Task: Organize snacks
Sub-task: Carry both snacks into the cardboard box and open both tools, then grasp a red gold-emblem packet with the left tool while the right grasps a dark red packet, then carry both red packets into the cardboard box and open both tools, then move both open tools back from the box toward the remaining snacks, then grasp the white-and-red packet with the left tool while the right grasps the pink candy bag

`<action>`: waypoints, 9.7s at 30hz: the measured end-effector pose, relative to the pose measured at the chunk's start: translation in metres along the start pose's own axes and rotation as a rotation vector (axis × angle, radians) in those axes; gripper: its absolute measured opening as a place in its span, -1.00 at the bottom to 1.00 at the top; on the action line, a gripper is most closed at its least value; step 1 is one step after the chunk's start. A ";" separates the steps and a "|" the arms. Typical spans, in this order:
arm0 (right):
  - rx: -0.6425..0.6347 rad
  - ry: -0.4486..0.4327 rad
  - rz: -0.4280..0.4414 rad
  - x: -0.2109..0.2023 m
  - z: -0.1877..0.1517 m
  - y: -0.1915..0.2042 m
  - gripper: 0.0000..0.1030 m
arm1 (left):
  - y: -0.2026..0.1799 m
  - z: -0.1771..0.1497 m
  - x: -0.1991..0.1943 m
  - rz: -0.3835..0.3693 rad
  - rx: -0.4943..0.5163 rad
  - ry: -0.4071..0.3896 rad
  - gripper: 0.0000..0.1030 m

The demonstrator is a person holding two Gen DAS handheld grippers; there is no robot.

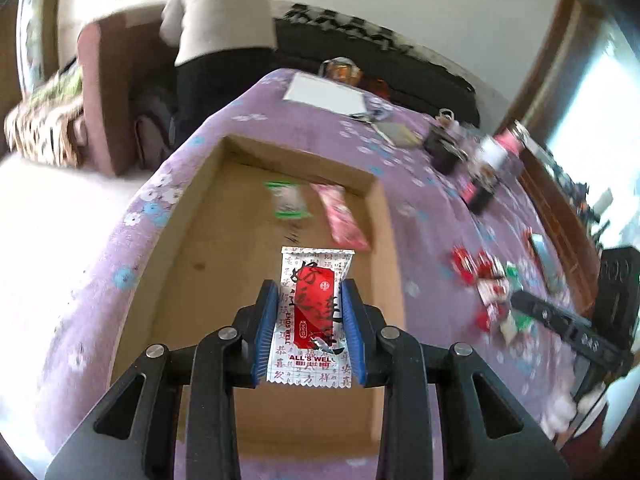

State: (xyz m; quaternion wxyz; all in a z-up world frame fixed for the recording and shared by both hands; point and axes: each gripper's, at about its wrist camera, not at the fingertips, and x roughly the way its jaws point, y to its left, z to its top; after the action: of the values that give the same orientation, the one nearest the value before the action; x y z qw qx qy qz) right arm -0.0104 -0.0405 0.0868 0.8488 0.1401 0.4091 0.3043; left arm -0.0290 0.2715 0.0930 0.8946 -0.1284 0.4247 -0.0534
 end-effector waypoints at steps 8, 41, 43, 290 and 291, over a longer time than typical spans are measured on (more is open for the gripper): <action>0.044 0.142 0.095 0.098 0.044 0.053 -0.61 | 0.039 0.045 0.059 -0.004 -0.107 0.064 -0.43; -0.041 -0.120 -0.294 -0.033 0.014 -0.006 -0.29 | -0.060 -0.031 -0.083 0.101 0.038 -0.351 0.96; 0.052 -0.150 -0.352 -0.064 0.004 -0.049 -0.25 | -0.072 -0.044 -0.085 0.056 0.042 -0.354 0.96; 0.243 -0.163 -0.305 -0.075 -0.010 -0.169 0.09 | -0.193 -0.081 0.056 -0.063 0.187 0.055 -0.50; 0.243 -0.165 -0.313 -0.075 -0.011 -0.169 0.09 | -0.191 -0.082 0.050 -0.069 0.182 0.046 -0.50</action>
State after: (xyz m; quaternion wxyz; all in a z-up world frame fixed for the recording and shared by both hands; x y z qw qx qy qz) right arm 0.0132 -0.2192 0.0435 0.8931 0.2007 0.3888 0.1049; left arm -0.0585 0.0625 0.0586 0.8903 -0.0599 0.4338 -0.1252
